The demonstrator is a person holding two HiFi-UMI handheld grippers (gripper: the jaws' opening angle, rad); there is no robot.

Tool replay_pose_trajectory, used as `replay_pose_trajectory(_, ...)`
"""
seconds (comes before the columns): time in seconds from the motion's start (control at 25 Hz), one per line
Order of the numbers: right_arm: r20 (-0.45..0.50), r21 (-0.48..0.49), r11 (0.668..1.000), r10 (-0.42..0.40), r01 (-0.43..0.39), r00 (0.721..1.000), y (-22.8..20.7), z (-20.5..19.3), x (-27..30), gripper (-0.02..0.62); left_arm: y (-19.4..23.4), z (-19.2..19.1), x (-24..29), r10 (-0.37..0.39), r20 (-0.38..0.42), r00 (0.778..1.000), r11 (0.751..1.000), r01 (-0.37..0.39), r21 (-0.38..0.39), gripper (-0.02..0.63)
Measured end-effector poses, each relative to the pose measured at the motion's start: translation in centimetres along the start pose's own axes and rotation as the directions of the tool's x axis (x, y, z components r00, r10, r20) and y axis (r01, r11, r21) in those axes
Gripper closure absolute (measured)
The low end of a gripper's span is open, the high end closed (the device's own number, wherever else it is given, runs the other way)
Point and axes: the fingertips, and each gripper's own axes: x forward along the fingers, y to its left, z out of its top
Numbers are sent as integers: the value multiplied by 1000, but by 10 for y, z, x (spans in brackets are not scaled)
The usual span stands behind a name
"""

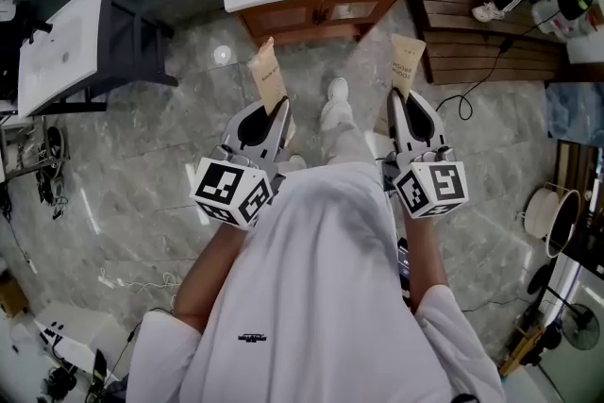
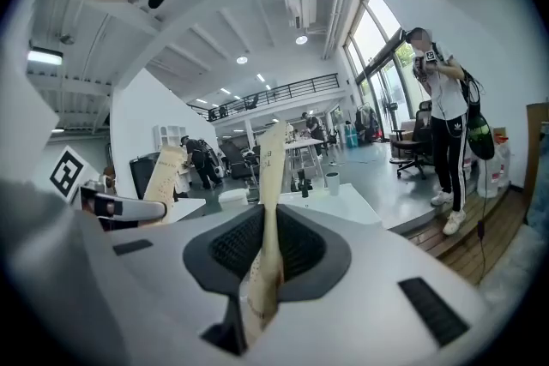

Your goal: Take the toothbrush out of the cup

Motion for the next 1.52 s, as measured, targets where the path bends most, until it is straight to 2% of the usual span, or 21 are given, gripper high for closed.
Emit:
replay_pose_trajectory(0.28, 22, 20, 998, 56, -57, 998, -67, 18, 94, 561, 36, 30, 98, 41, 4, 999, 999, -41, 10, 585)
replay_pose_trajectory(0.6, 18, 12, 991, 130, -130, 991, -179, 81, 226, 561, 73, 103, 257, 112, 22, 993, 994, -112, 5, 584)
replay_pose_trajectory(0.8, 34, 1, 986, 168, -168, 985, -237, 117, 288, 561, 84, 143, 342, 124, 24, 992, 991, -125, 42, 584)
replay_pose_trajectory(1.08, 46, -13, 981, 192, -192, 980, -263, 140, 340, 561, 106, 168, 388, 134, 35, 990, 989, -136, 54, 584)
replay_pose_trajectory(1.52, 106, 3, 990, 140, -141, 984, -272, 169, 387, 561, 138, 209, 425, 91, 72, 993, 994, -95, 52, 584)
